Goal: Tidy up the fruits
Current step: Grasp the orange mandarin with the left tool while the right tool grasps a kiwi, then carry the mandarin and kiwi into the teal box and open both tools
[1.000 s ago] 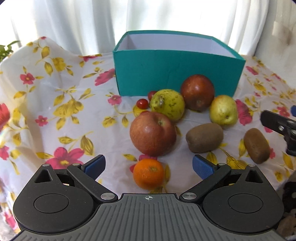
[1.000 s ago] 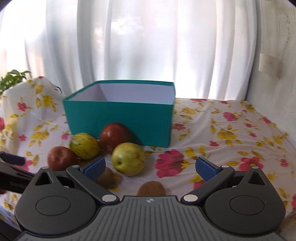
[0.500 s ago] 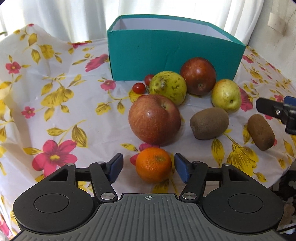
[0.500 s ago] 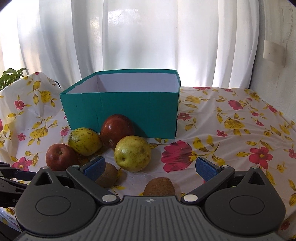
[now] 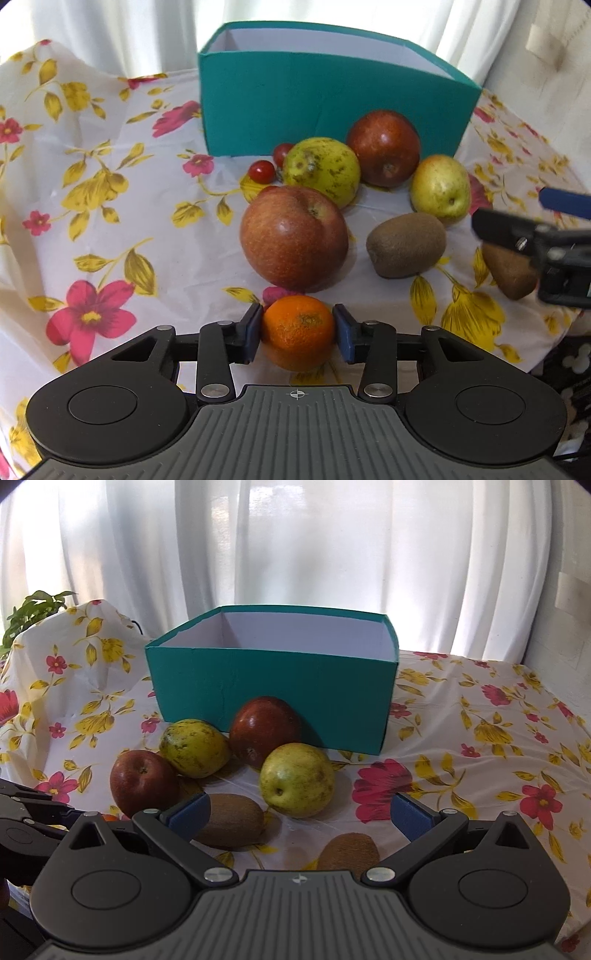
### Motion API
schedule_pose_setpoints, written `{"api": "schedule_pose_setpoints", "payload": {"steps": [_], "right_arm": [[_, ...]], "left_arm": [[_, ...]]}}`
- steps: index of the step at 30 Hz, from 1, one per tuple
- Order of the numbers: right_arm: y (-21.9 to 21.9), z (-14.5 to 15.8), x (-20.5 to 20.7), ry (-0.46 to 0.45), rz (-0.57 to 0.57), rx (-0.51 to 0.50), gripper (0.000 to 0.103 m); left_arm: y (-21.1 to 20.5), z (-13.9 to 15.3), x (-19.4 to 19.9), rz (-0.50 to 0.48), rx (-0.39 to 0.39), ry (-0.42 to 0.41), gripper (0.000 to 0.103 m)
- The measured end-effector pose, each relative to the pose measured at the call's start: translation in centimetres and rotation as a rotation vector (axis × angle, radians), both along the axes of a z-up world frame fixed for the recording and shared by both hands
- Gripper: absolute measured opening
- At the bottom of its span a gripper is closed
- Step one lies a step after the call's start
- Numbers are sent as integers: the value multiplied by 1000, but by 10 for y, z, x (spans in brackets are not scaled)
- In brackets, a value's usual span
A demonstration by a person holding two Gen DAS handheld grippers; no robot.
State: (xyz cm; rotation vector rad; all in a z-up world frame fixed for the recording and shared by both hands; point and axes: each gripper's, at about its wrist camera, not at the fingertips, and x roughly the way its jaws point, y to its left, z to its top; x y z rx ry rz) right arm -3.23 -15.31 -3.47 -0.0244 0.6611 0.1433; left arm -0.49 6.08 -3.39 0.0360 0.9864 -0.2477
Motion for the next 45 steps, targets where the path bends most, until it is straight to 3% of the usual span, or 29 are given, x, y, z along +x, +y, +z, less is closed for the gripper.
{"api": "schedule_pose_setpoints", "payload": {"steps": [12, 17, 22, 25, 29, 33, 39, 45], "right_arm": [[31, -14, 15, 73, 84, -23, 102], [45, -31, 27, 122, 101, -29, 89], [50, -41, 36, 161, 91, -5, 82], [54, -46, 40, 184, 85, -8, 70], [56, -46, 41, 185, 76, 1, 67], [51, -38, 38, 190, 79, 23, 67], [37, -3, 25, 98, 96, 41, 67], [20, 24, 24, 22, 48, 63, 67]], "left_arm": [[22, 20, -2, 66, -38, -26, 45], [27, 24, 0, 65, -46, -27, 45], [31, 25, 1, 65, -46, -22, 45], [31, 24, 4, 60, -44, -11, 45], [31, 25, 7, 51, -40, -9, 45], [29, 36, 10, 39, -41, -31, 45], [20, 73, 34, 7, -80, -103, 45], [-2, 110, 77, 21, -69, -179, 45]]}}
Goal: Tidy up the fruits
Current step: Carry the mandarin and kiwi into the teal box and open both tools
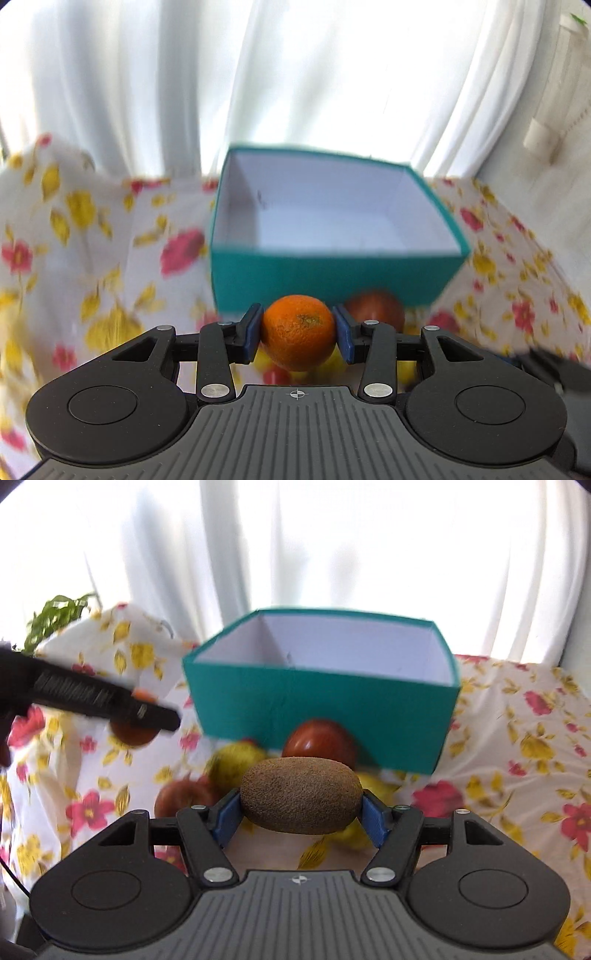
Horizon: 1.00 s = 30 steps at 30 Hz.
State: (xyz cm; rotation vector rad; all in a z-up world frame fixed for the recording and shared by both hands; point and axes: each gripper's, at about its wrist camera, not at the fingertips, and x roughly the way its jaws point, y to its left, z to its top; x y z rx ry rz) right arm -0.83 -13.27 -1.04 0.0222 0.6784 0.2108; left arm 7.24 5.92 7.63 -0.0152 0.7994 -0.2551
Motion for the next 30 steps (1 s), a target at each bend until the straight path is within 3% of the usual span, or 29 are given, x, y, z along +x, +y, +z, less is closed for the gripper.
{"api": "schedule_pose_setpoints", "payload": {"steps": [4, 9, 19, 30], "right_arm": [[-10, 9, 5, -26, -44, -9, 67], [-26, 22, 20, -48, -108, -6, 67], [-46, 38, 54, -97, -181, -28, 67], [-40, 39, 89, -87, -187, -55, 67]], "left_arm": [[-18, 7, 32, 30, 64, -37, 45], [-38, -8, 66, 43, 135, -49, 45], [-54, -59, 117, 32, 187, 66, 45], [-47, -88, 147, 42, 144, 198, 46]]}}
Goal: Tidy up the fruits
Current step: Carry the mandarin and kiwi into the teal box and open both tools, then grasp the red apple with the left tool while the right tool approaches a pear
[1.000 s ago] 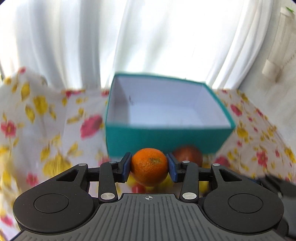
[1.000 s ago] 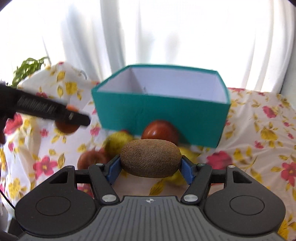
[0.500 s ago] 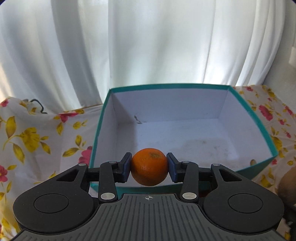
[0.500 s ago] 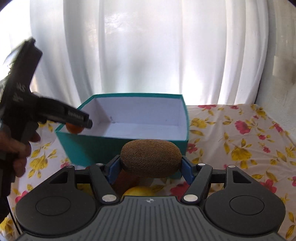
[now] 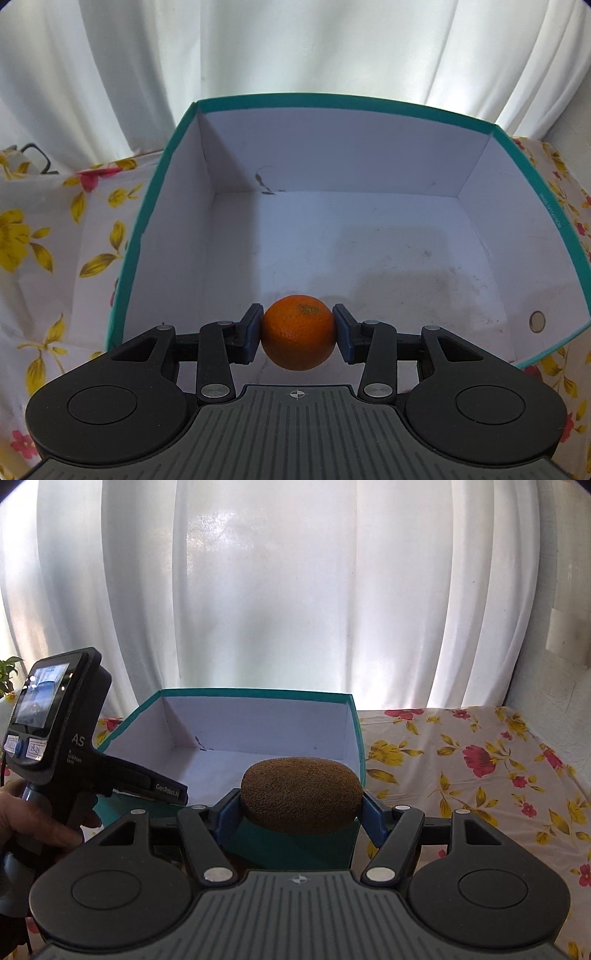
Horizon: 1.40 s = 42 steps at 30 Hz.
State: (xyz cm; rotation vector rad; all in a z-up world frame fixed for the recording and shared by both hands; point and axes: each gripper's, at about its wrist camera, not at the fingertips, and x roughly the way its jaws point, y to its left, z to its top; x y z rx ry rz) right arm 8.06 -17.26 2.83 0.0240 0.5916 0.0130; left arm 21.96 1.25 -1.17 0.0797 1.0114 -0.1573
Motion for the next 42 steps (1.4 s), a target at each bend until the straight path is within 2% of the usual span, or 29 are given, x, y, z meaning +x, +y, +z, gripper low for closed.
{"api": "schedule_pose_setpoints", "payload": {"steps": [2, 4, 9, 10, 12, 14, 17, 20, 22, 23, 25, 28, 34, 37, 40, 42], "right_arm": [[0, -2, 6, 11, -2, -4, 67], [0, -4, 11, 17, -4, -10, 67], [1, -9, 26, 33, -12, -23, 67], [2, -9, 29, 37, -12, -26, 67], [4, -11, 35, 40, -3, -38, 67], [6, -12, 41, 44, 1, -49, 67], [7, -18, 50, 63, -2, -52, 67], [9, -26, 57, 94, -2, -38, 67], [10, -32, 63, 120, -3, -25, 67], [10, -35, 65, 133, -5, -12, 67], [10, -37, 67, 139, -8, 5, 67], [10, -38, 70, 153, -3, 30, 67], [10, -37, 70, 173, -12, 35, 68], [11, -35, 69, 173, -15, 30, 70], [12, -25, 60, 131, 1, 46, 75], [16, -11, 45, 50, 21, 49, 83]], "left_arm": [[1, 0, 1, -6, -6, -3, 49], [3, 4, 0, -10, -16, -13, 68], [13, 30, -22, -62, -106, -69, 73], [16, 40, -32, -63, -114, -100, 86], [22, 59, -54, -36, -90, -202, 100], [29, 71, -79, -30, -68, -308, 100], [38, 77, -103, -5, -66, -344, 100], [49, 67, -117, 25, -152, -291, 100], [53, 55, -125, 36, -222, -229, 100], [51, 47, -129, 34, -233, -191, 100], [50, 36, -134, 14, -217, -132, 100], [50, 31, -142, -4, -175, -111, 100], [66, 23, -145, 15, -235, -31, 100], [71, 19, -145, 47, -233, 2, 100], [75, 19, -151, 53, -229, 3, 100], [76, 19, -155, 52, -236, 6, 100]]}}
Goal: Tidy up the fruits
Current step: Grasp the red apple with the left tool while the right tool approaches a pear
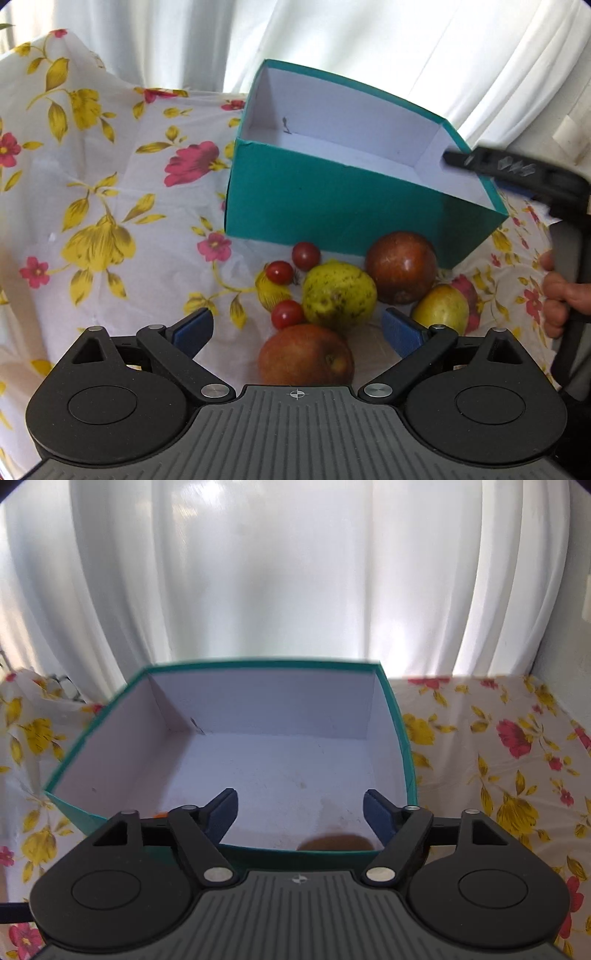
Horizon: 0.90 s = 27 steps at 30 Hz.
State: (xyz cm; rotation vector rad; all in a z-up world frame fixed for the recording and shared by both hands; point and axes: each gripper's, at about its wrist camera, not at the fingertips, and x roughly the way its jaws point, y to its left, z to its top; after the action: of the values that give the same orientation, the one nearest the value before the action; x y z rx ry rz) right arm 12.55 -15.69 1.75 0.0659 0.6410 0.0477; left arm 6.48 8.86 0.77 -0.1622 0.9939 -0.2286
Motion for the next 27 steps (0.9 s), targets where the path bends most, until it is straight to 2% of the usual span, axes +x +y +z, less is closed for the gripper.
{"api": "schedule_pose_setpoints", "payload": {"steps": [1, 3, 5, 7, 14, 18, 20, 22, 27], "right_arm": [[3, 9, -12, -60, 15, -11, 85], [9, 25, -36, -178, 40, -29, 101], [13, 35, -62, -280, 86, -23, 103], [14, 38, -79, -302, 121, 1, 103], [2, 14, -109, -193, 66, 72, 103], [-3, -4, -120, -140, 47, 76, 103], [-2, -10, -125, -122, 46, 77, 103], [-2, -13, -129, -105, 47, 75, 103], [-4, -16, -135, -81, 45, 55, 103]], "left_arm": [[0, 0, -1, -1, -1, 5, 100], [0, -3, -3, 1, 11, 16, 100], [1, -8, -4, 25, 50, 18, 100], [1, -12, -9, 37, 84, 4, 100], [-19, -16, -43, -87, 130, -116, 100], [-32, -28, -53, -138, 171, -120, 99], [-34, -36, -53, -135, 181, -99, 97], [-33, -40, -52, -118, 184, -88, 90], [-28, -42, -47, -71, 152, -96, 89]]}}
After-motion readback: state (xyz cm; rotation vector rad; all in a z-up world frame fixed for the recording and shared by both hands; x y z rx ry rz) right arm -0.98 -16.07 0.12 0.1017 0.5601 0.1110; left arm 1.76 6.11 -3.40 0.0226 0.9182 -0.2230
